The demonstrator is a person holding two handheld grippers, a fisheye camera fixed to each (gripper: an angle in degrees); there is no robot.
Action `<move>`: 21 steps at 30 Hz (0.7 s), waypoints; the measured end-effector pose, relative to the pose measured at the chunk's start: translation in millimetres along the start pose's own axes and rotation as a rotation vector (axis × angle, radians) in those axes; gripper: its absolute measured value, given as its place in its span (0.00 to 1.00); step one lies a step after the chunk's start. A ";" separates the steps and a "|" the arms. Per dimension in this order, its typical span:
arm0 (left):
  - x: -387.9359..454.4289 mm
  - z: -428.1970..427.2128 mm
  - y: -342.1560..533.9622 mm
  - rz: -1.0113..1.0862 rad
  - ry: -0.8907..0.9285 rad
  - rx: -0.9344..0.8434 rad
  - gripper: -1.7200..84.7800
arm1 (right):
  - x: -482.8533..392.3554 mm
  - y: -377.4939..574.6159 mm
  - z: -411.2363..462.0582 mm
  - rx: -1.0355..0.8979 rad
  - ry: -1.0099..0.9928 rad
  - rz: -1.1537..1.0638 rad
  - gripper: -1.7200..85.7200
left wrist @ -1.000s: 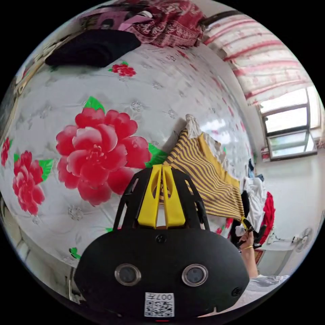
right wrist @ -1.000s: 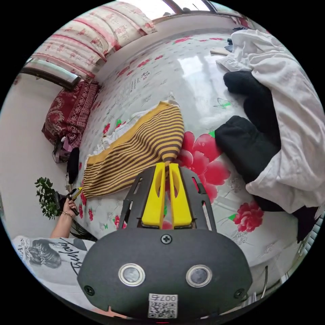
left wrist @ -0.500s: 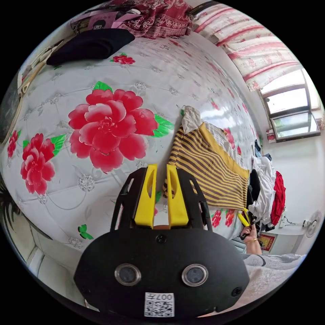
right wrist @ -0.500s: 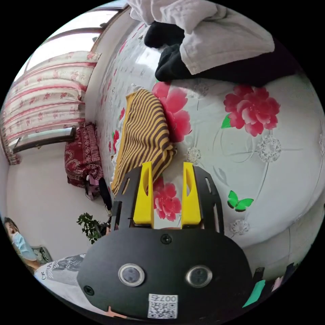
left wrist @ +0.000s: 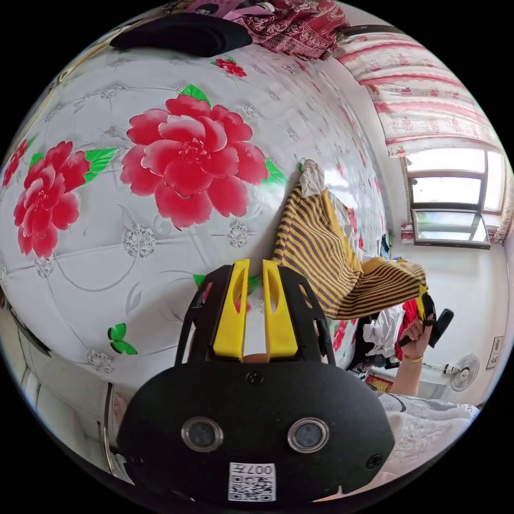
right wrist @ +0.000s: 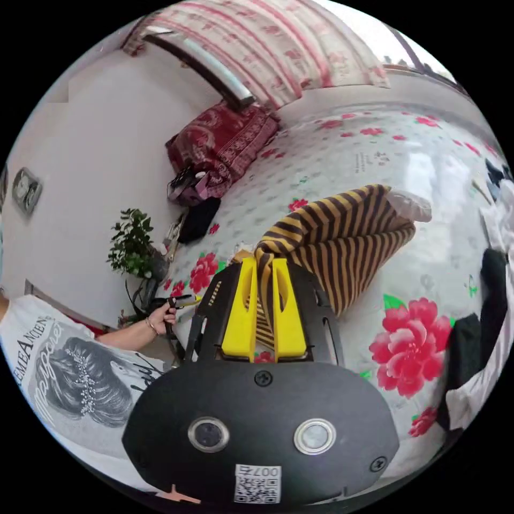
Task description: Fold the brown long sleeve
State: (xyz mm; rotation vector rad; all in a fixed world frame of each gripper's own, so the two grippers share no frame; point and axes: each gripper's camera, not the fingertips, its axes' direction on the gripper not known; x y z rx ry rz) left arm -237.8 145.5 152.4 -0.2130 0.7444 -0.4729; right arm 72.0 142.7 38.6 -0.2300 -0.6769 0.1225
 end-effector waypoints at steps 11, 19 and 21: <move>-30.1 6.0 26.4 -0.006 0.180 -0.030 0.13 | -59.5 5.9 192.6 -0.410 -0.115 -0.058 0.09; -1.8 47.7 12.0 0.094 0.328 -0.116 0.20 | 97.7 27.8 122.1 -0.147 -0.065 0.559 0.13; 7.1 59.2 2.8 0.111 0.312 -0.147 0.18 | 119.9 34.0 136.0 -0.146 -0.117 0.651 0.13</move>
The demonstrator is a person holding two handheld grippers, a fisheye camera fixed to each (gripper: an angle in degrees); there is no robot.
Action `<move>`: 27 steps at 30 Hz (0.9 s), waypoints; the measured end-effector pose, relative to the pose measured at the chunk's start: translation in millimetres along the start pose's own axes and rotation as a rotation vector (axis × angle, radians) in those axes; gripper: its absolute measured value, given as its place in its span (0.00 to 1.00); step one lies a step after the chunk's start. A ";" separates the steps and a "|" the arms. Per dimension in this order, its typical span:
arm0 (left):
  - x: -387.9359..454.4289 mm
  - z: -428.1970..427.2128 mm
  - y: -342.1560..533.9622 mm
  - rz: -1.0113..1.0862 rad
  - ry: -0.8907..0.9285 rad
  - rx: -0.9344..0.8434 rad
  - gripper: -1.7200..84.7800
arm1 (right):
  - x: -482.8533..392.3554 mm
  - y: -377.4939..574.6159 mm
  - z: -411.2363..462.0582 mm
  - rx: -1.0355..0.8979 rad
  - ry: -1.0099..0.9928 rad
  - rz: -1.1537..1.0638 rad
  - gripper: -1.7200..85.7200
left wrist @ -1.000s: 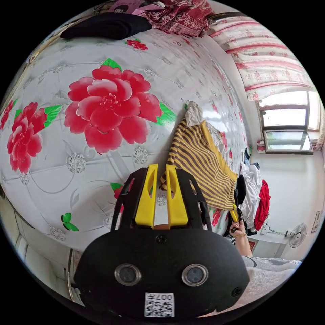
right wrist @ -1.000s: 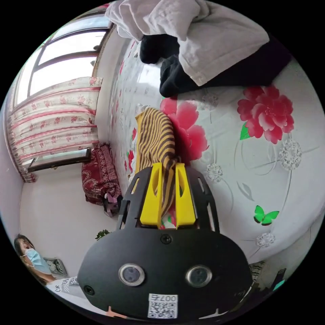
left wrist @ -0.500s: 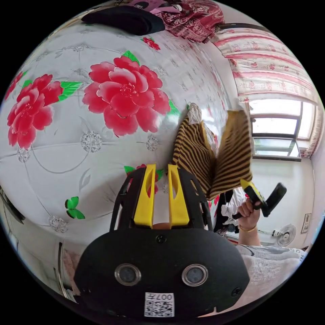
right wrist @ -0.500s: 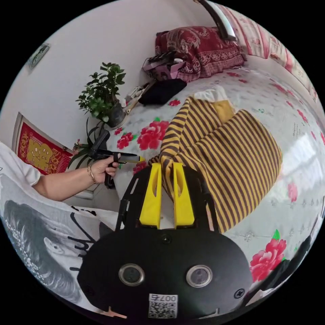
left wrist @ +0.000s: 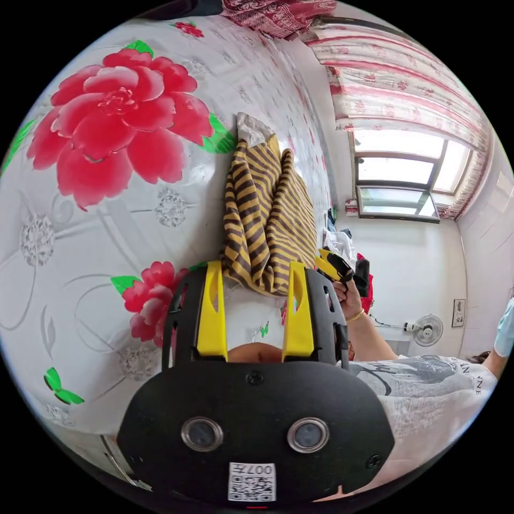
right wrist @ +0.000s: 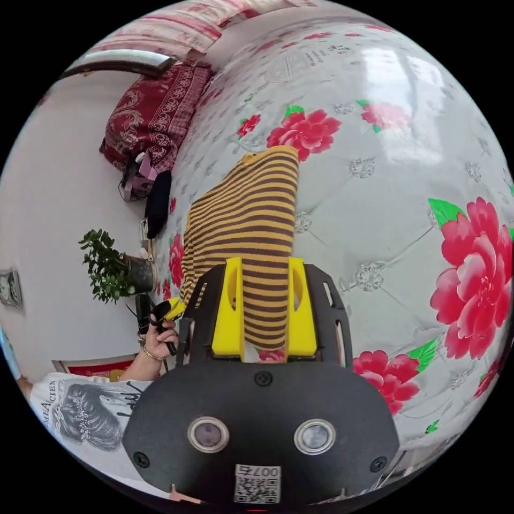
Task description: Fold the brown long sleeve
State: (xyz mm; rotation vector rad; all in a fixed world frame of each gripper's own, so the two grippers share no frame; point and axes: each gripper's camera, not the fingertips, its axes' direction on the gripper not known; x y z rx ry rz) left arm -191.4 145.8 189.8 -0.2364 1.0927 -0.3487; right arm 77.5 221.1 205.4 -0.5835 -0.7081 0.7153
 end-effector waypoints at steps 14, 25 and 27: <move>-20.9 -149.0 37.9 -0.210 -0.642 0.375 0.08 | -206.0 -35.3 215.3 -0.407 -0.119 -0.409 0.10; 83.2 -96.5 118.8 -0.010 -1.250 0.416 0.02 | -239.5 68.2 193.1 -0.458 0.545 -0.869 0.08; 105.5 -71.7 106.5 0.137 -1.098 0.335 0.01 | -196.6 98.9 160.7 -0.489 0.674 -0.825 0.08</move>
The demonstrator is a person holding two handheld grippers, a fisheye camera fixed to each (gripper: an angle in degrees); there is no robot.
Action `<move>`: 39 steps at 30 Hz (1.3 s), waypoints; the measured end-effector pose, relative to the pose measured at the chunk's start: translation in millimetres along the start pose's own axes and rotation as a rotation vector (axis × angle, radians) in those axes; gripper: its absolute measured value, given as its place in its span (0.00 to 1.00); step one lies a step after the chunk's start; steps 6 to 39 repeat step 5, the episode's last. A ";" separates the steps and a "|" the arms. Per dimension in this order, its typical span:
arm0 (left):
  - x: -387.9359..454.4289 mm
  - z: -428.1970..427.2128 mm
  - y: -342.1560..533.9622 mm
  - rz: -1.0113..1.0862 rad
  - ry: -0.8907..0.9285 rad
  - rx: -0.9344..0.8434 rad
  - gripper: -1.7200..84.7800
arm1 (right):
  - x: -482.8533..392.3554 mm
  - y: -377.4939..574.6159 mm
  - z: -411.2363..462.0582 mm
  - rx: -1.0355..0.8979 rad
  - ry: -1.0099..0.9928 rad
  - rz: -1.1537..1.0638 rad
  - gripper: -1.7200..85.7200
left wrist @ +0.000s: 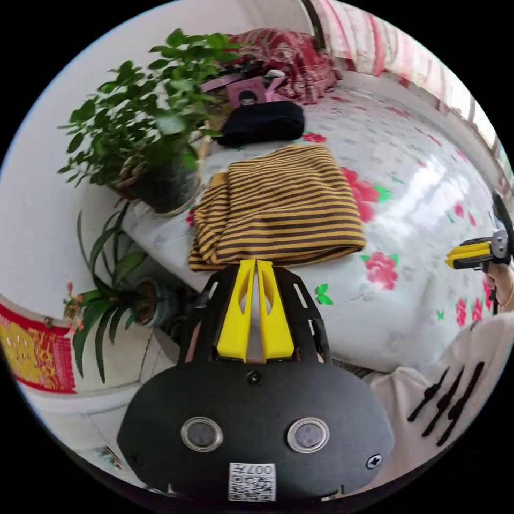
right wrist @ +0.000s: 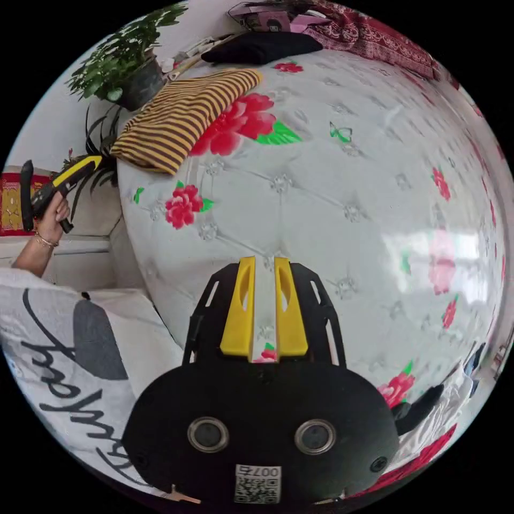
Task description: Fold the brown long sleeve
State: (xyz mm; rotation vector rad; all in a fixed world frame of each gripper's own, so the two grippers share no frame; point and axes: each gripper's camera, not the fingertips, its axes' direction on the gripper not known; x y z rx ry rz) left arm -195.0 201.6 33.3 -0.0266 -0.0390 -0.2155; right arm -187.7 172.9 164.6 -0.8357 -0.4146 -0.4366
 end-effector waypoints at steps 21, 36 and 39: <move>124.9 6.8 -33.0 0.290 0.253 -0.088 0.01 | 12.9 101.9 28.3 -0.145 0.037 0.170 0.07; 124.9 6.8 -33.0 0.290 0.253 -0.088 0.01 | 12.9 101.9 28.3 -0.145 0.037 0.170 0.07; 124.9 6.8 -33.0 0.290 0.253 -0.088 0.01 | 12.9 101.9 28.3 -0.145 0.037 0.170 0.07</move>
